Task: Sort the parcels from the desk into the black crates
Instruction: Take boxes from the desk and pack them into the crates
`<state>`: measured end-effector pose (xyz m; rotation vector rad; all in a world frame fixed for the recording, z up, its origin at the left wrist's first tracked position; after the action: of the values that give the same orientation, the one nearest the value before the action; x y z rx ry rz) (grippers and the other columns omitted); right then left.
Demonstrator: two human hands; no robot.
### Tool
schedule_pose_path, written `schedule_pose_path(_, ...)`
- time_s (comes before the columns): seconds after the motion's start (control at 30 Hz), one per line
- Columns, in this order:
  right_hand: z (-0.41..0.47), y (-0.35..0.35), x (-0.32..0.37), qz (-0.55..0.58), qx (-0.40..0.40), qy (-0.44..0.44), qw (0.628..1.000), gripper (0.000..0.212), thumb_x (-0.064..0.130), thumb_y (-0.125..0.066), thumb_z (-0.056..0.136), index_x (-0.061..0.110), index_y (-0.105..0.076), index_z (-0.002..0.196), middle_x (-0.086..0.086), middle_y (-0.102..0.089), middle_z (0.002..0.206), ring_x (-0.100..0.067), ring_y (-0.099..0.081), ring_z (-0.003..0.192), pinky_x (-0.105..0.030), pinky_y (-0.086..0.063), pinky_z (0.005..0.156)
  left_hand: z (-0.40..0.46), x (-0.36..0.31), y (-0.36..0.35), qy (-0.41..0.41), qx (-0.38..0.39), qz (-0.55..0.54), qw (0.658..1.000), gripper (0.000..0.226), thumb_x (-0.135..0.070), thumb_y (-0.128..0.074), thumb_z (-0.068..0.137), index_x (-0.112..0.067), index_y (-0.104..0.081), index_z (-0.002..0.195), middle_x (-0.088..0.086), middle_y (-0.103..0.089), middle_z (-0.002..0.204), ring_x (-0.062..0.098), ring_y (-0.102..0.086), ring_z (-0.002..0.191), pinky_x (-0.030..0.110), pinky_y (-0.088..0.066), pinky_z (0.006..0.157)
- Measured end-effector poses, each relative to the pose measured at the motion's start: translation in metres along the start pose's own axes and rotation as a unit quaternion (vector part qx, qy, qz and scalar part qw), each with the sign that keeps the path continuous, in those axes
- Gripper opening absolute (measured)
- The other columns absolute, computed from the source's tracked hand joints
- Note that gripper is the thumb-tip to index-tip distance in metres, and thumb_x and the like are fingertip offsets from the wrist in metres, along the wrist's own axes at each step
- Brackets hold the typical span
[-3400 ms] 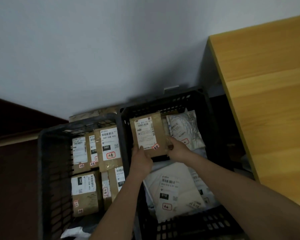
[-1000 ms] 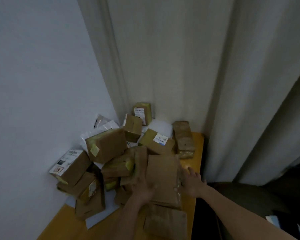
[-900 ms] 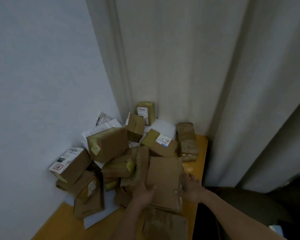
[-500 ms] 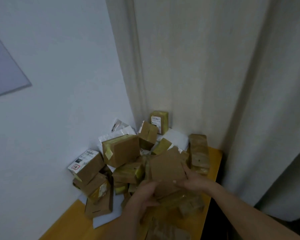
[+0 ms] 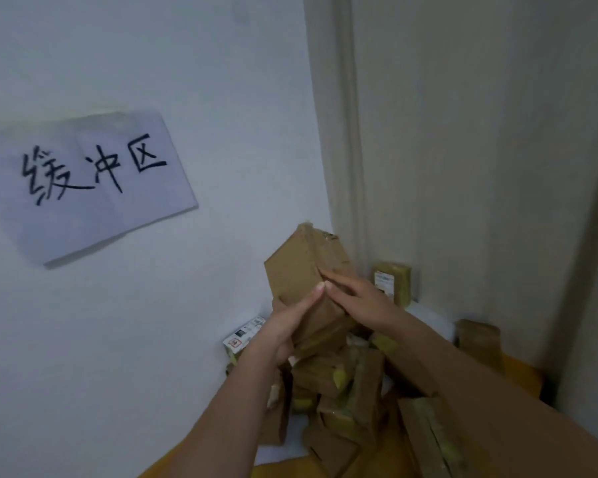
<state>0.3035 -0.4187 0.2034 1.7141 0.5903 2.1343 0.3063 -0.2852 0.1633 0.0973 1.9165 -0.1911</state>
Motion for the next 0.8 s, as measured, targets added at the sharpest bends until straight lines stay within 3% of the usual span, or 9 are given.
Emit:
schedule_pose_path(0.1,0.012,-0.017,0.041,-0.035,0.024,0.054,0.998,0.041,0.045,-0.036,0.104,0.040,-0.045,0.144,0.007,-0.038,0.153,-0.014,-0.030,0.143,-0.044,-0.017,0.122,-0.009,-0.018,0.033,-0.020,-0.040,0.003,0.999,0.127,-0.051,-0.086,0.058,-0.021,-0.009,0.155,0.010,-0.044,0.145,0.026,-0.052,0.112,0.038,-0.053,0.081)
schedule_pose_path(0.17,0.019,-0.026,0.068,-0.040,0.029,0.089,0.995,0.039,0.040,-0.037,0.106,0.036,-0.050,0.142,0.013,-0.045,0.144,-0.009,-0.033,0.137,-0.037,-0.017,0.121,-0.017,-0.028,0.053,-0.031,-0.055,-0.009,0.998,0.140,-0.058,-0.091,0.044,-0.027,-0.010,0.154,0.010,-0.046,0.143,0.029,-0.053,0.120,0.045,-0.054,0.089)
schedule_pose_path(0.3,0.037,-0.030,0.109,0.018,0.005,0.138,0.990,0.035,0.026,-0.043,0.105,0.032,-0.053,0.139,0.009,-0.052,0.140,-0.014,-0.048,0.129,-0.036,-0.042,0.109,-0.035,-0.047,0.088,-0.036,-0.076,-0.039,0.996,0.102,-0.060,-0.086,0.057,-0.024,-0.036,0.138,0.007,-0.061,0.120,0.028,-0.062,0.104,0.044,-0.058,0.069)
schedule_pose_path(0.4,0.050,-0.007,0.117,0.164,-0.108,0.111,0.974,0.036,0.012,-0.043,0.104,0.029,-0.055,0.133,0.011,-0.054,0.131,-0.019,-0.055,0.120,-0.038,-0.051,0.101,-0.050,-0.063,0.112,-0.047,-0.089,-0.097,0.990,0.059,-0.055,-0.070,0.080,-0.020,-0.054,0.124,0.015,-0.060,0.114,0.034,-0.060,0.103,0.056,-0.053,0.089)
schedule_pose_path(0.47,0.062,-0.004,0.108,0.242,-0.139,0.051,0.959,0.036,0.011,-0.041,0.104,0.028,-0.051,0.135,0.002,-0.051,0.140,-0.020,-0.050,0.127,-0.037,-0.049,0.102,-0.057,-0.072,0.125,-0.063,-0.081,-0.168,0.980,0.058,-0.054,-0.066,0.083,-0.017,-0.056,0.126,0.020,-0.056,0.121,0.040,-0.057,0.109,0.062,-0.049,0.093)
schedule_pose_path(0.6,0.068,-0.059,0.088,0.284,0.017,-0.111,0.952,0.047,0.044,-0.047,0.101,0.028,-0.039,0.145,-0.006,-0.038,0.152,-0.030,-0.041,0.134,-0.051,-0.043,0.106,-0.065,-0.089,0.129,-0.109,-0.008,-0.296,0.949,0.061,-0.055,-0.060,0.084,-0.016,-0.057,0.130,0.023,-0.055,0.133,0.053,-0.053,0.117,0.072,-0.041,0.096)
schedule_pose_path(0.67,0.060,-0.090,0.092,0.398,0.122,-0.165,0.894,0.053,0.059,-0.051,0.094,0.027,-0.048,0.136,-0.007,-0.048,0.140,-0.036,-0.050,0.126,-0.058,-0.049,0.097,-0.071,-0.094,0.129,-0.125,0.007,-0.309,0.943,0.055,-0.053,-0.053,0.089,-0.017,-0.059,0.130,0.022,-0.057,0.133,0.057,-0.054,0.116,0.072,-0.039,0.097)
schedule_pose_path(0.73,0.055,-0.103,0.105,0.509,0.178,-0.177,0.824,0.050,0.059,-0.055,0.092,0.022,-0.058,0.126,-0.012,-0.058,0.129,-0.041,-0.059,0.116,-0.064,-0.051,0.090,-0.074,-0.096,0.138,-0.130,-0.025,-0.298,0.945,0.046,-0.046,-0.047,0.096,-0.015,-0.058,0.128,0.021,-0.060,0.130,0.053,-0.058,0.113,0.070,-0.043,0.095)
schedule_pose_path(0.8,0.056,-0.100,0.113,0.530,0.177,-0.153,0.815,0.039,0.051,-0.057,0.095,0.022,-0.060,0.120,-0.015,-0.061,0.125,-0.041,-0.061,0.112,-0.065,-0.050,0.091,-0.080,-0.095,0.153,-0.124,-0.090,-0.250,0.956,0.039,-0.038,-0.046,0.101,-0.012,-0.058,0.127,0.021,-0.062,0.125,0.045,-0.063,0.109,0.064,-0.049,0.093)
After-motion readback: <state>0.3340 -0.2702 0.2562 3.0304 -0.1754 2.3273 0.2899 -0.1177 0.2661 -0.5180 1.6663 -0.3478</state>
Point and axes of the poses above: each hand's wrist, its own z-axis towards the middle knuckle, its own y-axis out of the back of the hand, x = y × z, the point moved 10 cm from there along z, towards the middle knuckle
